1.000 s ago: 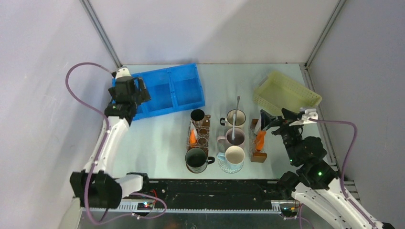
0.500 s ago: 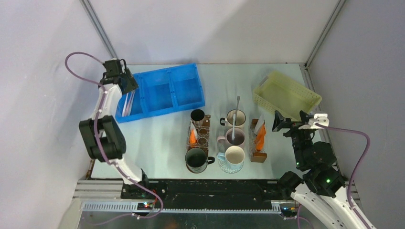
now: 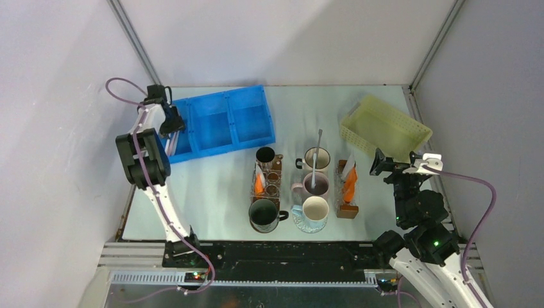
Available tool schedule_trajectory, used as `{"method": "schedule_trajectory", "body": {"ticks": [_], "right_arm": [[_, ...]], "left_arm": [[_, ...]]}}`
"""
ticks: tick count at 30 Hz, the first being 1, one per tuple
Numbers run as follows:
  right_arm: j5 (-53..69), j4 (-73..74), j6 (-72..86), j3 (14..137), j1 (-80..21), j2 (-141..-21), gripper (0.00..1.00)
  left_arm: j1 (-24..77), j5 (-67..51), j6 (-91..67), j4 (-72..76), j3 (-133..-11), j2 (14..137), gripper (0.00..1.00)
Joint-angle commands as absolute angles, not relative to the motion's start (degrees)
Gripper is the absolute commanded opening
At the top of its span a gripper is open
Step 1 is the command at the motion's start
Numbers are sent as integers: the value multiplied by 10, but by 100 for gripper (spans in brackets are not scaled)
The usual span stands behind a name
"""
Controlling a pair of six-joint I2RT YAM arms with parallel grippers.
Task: Prepare toiletry sets of a toothbrush and toothpaste on the tray
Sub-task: Place the toothbrush in the cup, then pick up the toothbrush from the storage box.
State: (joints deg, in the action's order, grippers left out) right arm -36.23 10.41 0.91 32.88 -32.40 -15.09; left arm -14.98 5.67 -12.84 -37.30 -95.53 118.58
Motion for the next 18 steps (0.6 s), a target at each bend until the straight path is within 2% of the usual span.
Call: {"method": "schedule_trajectory", "body": {"ticks": [1,11,15,18], "right_arm": [[-355,81,2,327,-316,-150,100],[-339,80,3,325,-307,-155,99],[-336,80,3,325,-305,-155,99],[-335,81,3,325,-305,-154,99]], "left_arm": [[-157,50,-90,-406,-991,1212,61],[-158,9,-67,-455,-1044,1260,56],[-157,-27,-70,-461,-1065,1276,57],[-156,-61,-80,-460,-1068,1283,53]]}}
